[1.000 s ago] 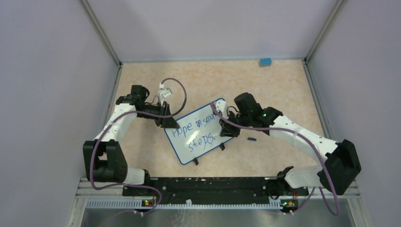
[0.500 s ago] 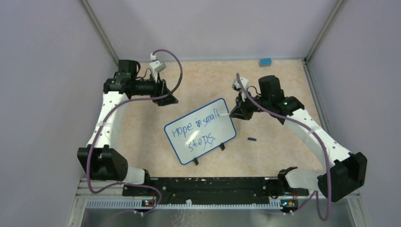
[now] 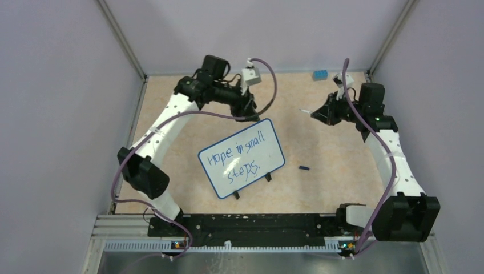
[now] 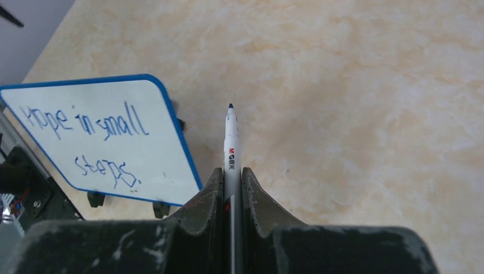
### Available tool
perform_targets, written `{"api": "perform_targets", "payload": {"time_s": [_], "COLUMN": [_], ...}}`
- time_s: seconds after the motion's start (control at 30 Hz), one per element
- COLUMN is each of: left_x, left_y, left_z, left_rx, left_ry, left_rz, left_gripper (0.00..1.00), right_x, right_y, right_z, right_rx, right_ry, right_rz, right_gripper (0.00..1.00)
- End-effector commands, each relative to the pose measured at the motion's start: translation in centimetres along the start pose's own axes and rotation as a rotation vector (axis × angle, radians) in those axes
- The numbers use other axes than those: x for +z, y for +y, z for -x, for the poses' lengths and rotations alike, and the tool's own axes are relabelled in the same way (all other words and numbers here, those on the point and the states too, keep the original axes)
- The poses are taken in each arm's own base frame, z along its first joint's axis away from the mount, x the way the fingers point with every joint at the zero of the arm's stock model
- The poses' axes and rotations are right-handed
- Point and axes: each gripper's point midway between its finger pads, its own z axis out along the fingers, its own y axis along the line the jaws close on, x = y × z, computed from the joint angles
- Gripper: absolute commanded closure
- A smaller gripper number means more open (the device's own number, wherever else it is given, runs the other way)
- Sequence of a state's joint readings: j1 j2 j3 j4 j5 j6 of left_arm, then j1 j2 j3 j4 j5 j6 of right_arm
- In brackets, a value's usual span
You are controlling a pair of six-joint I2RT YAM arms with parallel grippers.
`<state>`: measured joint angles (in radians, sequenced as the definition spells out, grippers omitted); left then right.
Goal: Write a sentence on the whiteboard
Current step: Pick up the pen cap from the center of the board.
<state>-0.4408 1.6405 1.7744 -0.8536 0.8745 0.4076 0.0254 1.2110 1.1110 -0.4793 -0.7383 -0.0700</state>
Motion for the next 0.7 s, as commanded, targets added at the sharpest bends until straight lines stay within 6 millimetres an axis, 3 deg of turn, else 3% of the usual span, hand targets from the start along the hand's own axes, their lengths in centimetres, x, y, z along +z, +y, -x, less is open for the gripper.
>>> {"api": "perform_targets", "payload": {"time_s": [0.0,0.13,0.27,0.47,0.67], "left_x": [6.0,12.6,17.3,23.0,26.2], "left_y": [-1.6,-4.9,-7.4,-9.2,-8.2], "left_z": [1.0,-0.6,-2.9,-6.7,-9.3], "left_rx": [0.191,0.323,0.38,0.519,0.57], "left_ry": [0.064,0.163,0.214,0.293,0.338], "left_rz": [-0.053,-0.136,-0.237,-0.26,-0.262], "left_gripper": [0.35,0.37,0.37,0.41,0.45], "right_x": [-0.9,-1.2,-1.6,-2.4,-2.5], "right_y": [-2.9,-4.6,-5.9,-7.3,-7.5], "right_z": [-0.5,-1.5,-1.7,-2.0,-1.7], "right_rx": [0.067,0.109,0.131,0.21,0.211], "right_ry": [-0.038,-0.048,-0.06,-0.075,-0.086], "right_rz": [-0.069,-0.108,-0.136,-0.142,-0.145], "right_gripper": [1.0,1.0,1.0,1.0,1.0]}}
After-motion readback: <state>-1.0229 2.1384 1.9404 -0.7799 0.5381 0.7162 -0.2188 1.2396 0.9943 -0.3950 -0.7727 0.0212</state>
